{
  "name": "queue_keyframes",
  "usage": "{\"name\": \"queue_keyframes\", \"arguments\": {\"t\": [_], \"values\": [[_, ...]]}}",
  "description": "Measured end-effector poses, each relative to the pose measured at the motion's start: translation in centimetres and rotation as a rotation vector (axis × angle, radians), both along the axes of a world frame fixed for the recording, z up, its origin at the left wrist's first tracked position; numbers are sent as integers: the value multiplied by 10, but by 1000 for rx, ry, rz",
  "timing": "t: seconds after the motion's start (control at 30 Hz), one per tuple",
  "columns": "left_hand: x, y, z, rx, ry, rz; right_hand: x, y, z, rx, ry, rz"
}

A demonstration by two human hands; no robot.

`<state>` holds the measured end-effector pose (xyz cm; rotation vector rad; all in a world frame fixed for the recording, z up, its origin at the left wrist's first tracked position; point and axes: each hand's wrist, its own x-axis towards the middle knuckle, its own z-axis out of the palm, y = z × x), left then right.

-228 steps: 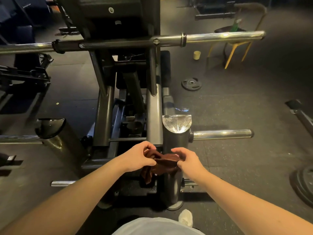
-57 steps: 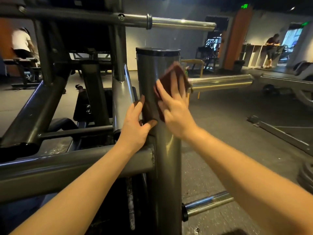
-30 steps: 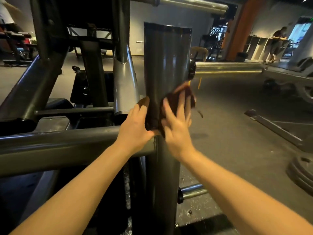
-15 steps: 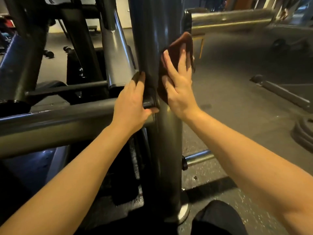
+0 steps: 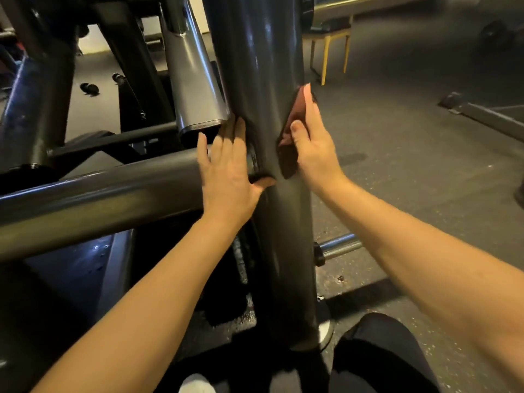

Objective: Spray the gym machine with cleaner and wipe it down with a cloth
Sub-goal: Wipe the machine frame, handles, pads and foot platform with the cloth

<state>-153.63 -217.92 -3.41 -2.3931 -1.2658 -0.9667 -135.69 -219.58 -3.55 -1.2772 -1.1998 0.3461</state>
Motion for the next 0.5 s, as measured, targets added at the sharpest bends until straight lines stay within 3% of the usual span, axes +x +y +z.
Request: {"name": "queue_keyframes", "arguments": {"t": [0.1, 0.33, 0.5], "values": [[4, -8, -22, 45, 20, 54, -1, -9, -14, -25, -5, 82], [3, -33, -83, 127, 21, -52, -33, -81, -169, -276, -109, -44], [-8, -56, -139, -28, 54, 2, -11, -70, -140, -276, 62, 20]]}}
